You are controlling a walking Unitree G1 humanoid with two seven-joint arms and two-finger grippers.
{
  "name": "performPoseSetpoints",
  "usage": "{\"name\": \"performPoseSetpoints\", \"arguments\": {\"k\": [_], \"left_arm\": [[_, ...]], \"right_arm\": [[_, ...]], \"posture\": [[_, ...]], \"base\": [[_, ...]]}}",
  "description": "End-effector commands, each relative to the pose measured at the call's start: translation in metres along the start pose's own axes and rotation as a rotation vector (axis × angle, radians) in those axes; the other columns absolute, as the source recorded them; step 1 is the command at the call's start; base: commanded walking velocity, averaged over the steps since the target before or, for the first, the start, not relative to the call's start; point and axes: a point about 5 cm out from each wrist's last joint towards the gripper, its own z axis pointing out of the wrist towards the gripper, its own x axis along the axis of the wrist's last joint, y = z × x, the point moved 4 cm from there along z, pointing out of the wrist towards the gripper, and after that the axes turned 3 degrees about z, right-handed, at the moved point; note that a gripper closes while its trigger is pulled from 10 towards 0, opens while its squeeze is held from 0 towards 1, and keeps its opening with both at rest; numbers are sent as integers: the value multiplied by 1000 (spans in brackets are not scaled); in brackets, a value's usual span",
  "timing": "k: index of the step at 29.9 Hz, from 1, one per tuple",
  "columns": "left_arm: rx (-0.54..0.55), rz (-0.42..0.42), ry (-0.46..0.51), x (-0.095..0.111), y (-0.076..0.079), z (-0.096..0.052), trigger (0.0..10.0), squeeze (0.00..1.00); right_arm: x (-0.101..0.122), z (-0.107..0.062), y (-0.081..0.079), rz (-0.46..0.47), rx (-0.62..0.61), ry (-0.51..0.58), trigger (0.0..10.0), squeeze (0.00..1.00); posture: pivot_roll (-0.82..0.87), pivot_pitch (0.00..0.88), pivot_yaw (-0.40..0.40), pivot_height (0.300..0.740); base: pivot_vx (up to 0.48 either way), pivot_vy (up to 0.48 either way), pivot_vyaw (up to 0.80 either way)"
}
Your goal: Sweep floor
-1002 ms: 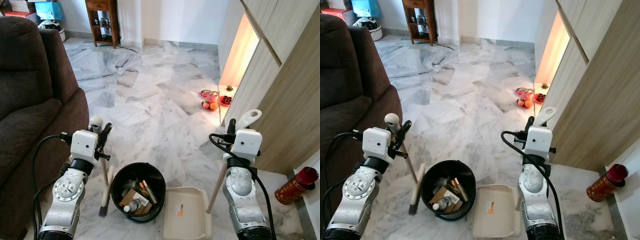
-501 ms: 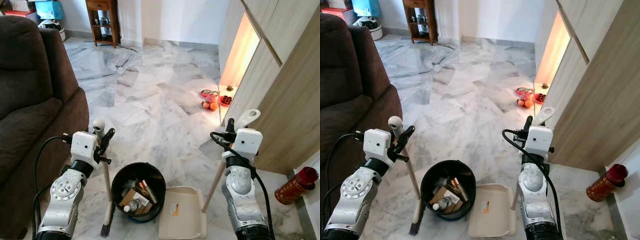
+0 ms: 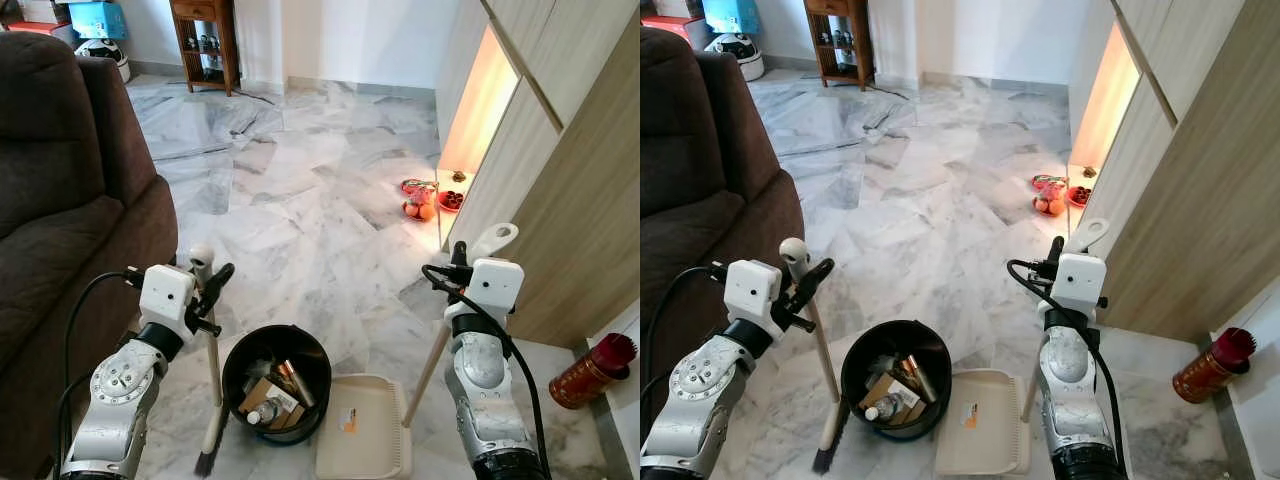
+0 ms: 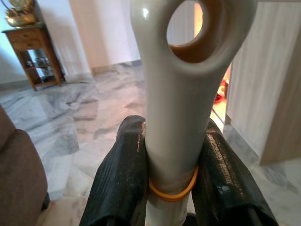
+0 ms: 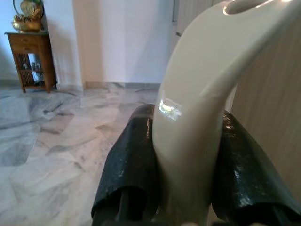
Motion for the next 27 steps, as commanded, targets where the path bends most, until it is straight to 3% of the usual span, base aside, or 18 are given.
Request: {"name": "performPoseSetpoints", "arguments": {"k": [1, 10, 15, 18, 19, 20, 21, 27], "left_arm": [[-47, -28, 21, 7, 8, -1, 10000, 0], [-47, -14, -7, 6, 8, -11, 10000, 0], [15, 25, -49, -3, 3, -16, 10000, 0], [69, 58, -76, -9, -4, -20, 10000, 0], [161, 103, -78, -9, -18, -24, 10000, 0], [161, 103, -78, -9, -18, -24, 10000, 0], [243, 147, -85, -9, -31, -27, 10000, 0], [312, 221, -94, -6, -44, -26, 10000, 0]], "right_arm": [[1, 4, 7, -2, -41, -12, 10000, 0], [-3, 5, 24, -49, -124, -33, 10000, 0], [-8, 4, 30, -47, -156, -55, 10000, 0], [-9, 4, 32, -44, -172, -59, 10000, 0], [-9, 5, 34, -43, -177, -58, 10000, 0], [-9, 5, 34, -43, -177, -58, 10000, 0], [-10, 5, 35, -44, -183, -55, 10000, 0], [-10, 5, 35, -42, -190, -52, 10000, 0]], "posture": [[169, 58, -34, 740], [177, 57, -35, 740], [178, 54, -36, 740], [183, 55, -38, 740], [188, 55, -38, 740], [188, 55, -38, 740], [188, 54, -38, 740], [190, 52, -37, 740]], "base": [[0, 0, 0], [0, 0, 0], [0, 0, 0], [0, 0, 0], [0, 0, 0], [0, 0, 0], [0, 0, 0], [0, 0, 0]]}}
